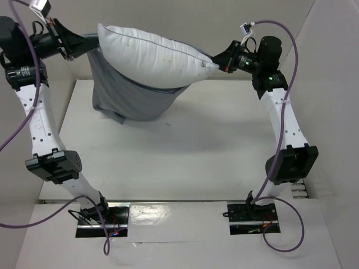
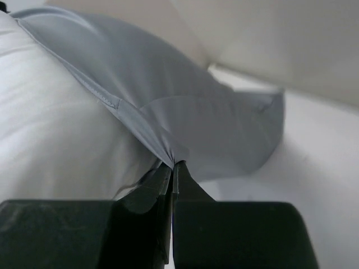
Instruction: Put the pillow into the pillowcase
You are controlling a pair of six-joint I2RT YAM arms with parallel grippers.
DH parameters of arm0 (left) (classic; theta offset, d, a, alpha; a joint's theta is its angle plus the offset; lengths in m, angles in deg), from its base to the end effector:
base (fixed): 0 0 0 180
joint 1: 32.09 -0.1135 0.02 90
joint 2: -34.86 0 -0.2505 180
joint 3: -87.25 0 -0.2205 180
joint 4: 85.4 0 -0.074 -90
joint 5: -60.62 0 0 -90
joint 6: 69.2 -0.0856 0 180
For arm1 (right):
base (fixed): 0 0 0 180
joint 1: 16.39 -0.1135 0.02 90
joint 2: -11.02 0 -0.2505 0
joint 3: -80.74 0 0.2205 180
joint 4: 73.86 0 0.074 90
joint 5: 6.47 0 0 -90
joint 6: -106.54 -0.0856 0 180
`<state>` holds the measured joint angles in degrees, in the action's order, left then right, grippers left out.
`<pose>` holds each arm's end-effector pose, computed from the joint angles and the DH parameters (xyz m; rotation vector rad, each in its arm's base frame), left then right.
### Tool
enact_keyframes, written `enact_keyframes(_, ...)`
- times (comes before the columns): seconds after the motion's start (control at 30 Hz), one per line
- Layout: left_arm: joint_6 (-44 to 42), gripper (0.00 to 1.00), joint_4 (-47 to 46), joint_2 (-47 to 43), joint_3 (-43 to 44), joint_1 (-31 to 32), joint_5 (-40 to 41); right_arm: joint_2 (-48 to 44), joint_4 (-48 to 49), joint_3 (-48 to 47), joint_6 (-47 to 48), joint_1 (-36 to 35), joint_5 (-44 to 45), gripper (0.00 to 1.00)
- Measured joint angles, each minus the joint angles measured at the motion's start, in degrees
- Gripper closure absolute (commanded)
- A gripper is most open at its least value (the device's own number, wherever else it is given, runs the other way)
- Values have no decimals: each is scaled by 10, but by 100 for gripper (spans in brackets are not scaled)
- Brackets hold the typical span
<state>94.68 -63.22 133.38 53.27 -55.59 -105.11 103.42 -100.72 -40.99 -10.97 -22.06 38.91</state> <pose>0.3009 0.0404 0.5645 0.0617 1.6423 -1.4277 0.3498 0.0952 0.4776 -0.3480 1.5999 1.0405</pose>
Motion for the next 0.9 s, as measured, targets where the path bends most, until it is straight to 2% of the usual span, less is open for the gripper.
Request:
enact_keyframes(0.1,-45,100,67,25,-33,23,5,37,16,30,-53,23,-62,100)
enact_keyframes(0.27,-55,100,104,81,2,46,30,64,78,-51,-144,55,-116,100)
enact_keyframes(0.43,36,100,-30,63,38,68,37,52,167,-141,-225,104,-136,100)
enact_keyframes(0.63,150,100,-181,-8,35,51,34,-23,235,-134,-262,152,-179,100)
enact_keyframes(0.77,162,100,-207,-28,52,44,34,-28,333,-136,-344,177,-225,100)
enact_keyframes(0.9,164,100,-219,-30,63,46,33,5,370,-197,-397,185,-225,100)
